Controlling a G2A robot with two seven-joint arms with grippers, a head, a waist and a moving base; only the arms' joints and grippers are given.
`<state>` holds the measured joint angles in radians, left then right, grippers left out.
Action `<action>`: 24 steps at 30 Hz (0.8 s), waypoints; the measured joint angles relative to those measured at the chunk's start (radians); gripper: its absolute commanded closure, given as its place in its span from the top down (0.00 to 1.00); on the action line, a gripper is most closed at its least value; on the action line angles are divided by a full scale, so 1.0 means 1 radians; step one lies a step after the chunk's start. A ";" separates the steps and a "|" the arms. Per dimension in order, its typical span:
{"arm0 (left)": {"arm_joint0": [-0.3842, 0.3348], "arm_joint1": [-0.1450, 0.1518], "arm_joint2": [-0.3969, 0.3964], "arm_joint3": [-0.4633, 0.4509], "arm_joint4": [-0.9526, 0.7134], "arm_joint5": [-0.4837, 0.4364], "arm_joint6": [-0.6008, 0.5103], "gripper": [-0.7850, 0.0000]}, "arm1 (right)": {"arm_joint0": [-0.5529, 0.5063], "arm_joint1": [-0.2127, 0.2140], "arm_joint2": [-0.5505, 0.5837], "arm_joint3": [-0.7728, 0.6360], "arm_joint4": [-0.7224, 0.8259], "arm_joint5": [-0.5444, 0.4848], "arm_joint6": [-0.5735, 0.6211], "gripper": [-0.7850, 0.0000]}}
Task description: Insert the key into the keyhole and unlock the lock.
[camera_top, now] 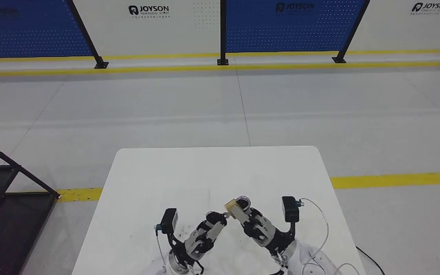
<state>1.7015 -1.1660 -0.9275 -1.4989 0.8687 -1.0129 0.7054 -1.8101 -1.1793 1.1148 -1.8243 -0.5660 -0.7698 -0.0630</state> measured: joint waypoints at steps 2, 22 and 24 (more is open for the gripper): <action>-0.011 0.008 0.016 -0.009 -0.059 0.001 -0.045 0.28 | 0.000 0.000 -0.001 0.000 -0.003 0.000 0.000 0.00; -0.041 0.039 0.043 -0.027 -0.192 0.001 -0.151 0.09 | -0.006 0.004 -0.005 0.000 -0.012 -0.002 -0.012 0.00; -0.041 0.041 0.044 -0.027 -0.196 0.001 -0.154 0.09 | -0.006 0.005 -0.006 0.000 -0.012 -0.002 -0.014 0.00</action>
<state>1.6607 -1.1254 -0.8832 -1.5260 0.6728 -1.0123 0.5517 -1.8163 -1.1746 1.1092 -1.8243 -0.5778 -0.7717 -0.0769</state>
